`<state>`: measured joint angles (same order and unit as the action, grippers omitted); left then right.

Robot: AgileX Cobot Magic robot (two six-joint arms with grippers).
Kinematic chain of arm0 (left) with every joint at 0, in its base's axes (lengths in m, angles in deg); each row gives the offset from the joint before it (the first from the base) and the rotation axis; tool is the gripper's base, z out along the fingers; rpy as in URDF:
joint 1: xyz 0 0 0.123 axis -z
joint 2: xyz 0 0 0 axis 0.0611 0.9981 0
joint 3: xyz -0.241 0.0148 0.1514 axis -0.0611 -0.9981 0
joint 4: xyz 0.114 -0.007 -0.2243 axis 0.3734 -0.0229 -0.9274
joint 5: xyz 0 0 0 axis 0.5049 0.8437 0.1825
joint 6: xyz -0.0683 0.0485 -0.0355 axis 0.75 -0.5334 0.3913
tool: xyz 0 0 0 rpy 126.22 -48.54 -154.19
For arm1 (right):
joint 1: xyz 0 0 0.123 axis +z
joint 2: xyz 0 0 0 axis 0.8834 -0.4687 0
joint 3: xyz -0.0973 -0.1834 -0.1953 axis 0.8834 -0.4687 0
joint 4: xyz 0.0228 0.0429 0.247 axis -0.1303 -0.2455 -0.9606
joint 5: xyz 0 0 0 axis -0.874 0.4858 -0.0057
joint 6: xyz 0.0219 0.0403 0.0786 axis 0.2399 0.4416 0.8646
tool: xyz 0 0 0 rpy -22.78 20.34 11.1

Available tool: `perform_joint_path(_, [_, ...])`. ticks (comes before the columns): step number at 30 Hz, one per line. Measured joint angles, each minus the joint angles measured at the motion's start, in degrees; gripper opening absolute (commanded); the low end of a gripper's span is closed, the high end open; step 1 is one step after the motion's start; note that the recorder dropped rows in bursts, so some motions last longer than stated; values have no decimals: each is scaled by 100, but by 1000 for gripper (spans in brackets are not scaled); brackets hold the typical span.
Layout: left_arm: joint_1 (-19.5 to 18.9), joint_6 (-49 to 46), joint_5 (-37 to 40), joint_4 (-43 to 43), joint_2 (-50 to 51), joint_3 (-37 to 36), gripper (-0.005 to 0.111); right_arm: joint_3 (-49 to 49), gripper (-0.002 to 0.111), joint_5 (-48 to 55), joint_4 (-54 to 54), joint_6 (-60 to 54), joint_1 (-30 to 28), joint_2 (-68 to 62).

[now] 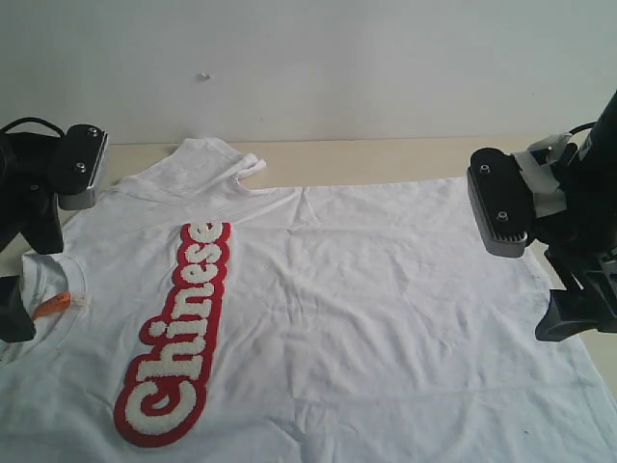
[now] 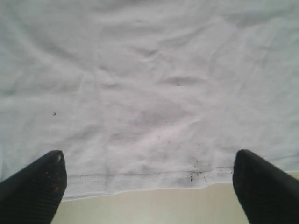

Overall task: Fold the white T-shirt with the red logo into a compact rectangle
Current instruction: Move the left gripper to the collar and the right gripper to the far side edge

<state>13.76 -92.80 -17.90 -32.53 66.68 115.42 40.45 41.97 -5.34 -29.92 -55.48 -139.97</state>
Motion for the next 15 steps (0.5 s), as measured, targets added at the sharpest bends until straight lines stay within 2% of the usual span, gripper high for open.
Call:
perform_joint_path(8, [0,-161,-254,28,0,0,89,0,90,-150,0,-292,0,-5])
perform_joint_path(12, [-13,-937,-308,479,88,0,86,0,85,-240,91,-485,-24,-229])
perform_joint_path(15, [-242,-1359,-448,536,223,0,85,0,85,-407,131,-591,-127,-548])
